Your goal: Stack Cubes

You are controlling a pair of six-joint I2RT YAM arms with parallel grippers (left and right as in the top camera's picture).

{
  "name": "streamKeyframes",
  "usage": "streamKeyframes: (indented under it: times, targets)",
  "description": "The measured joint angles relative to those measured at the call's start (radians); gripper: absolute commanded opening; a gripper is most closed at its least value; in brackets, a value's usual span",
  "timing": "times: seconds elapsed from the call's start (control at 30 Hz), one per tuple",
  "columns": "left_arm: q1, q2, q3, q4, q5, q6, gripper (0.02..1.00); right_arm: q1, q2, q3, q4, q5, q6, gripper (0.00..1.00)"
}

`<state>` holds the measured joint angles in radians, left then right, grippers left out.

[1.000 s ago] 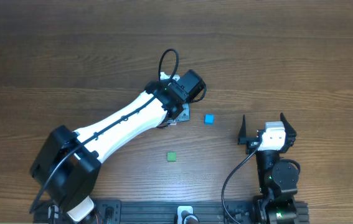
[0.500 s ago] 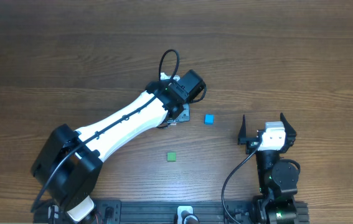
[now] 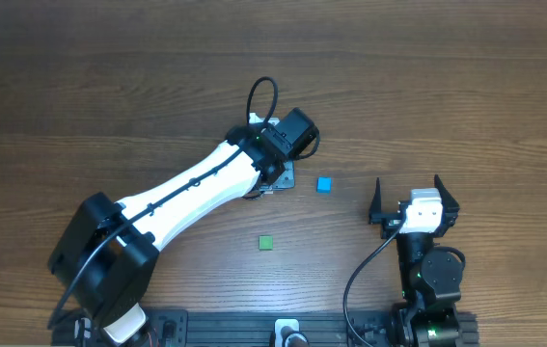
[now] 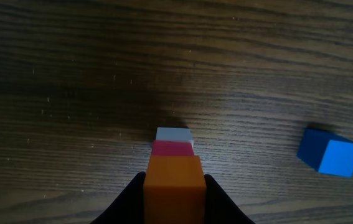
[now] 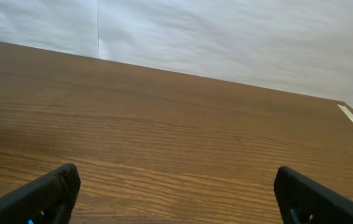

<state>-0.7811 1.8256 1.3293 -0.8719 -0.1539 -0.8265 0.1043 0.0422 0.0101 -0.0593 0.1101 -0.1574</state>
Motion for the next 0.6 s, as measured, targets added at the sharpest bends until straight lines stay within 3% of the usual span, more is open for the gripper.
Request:
streamKeyframes:
  times: [0.6]
  targets:
    - [0.000,0.013,0.000,-0.003,0.008,0.000,0.045,0.000,0.000,0.000,0.000,0.000,0.000,0.991]
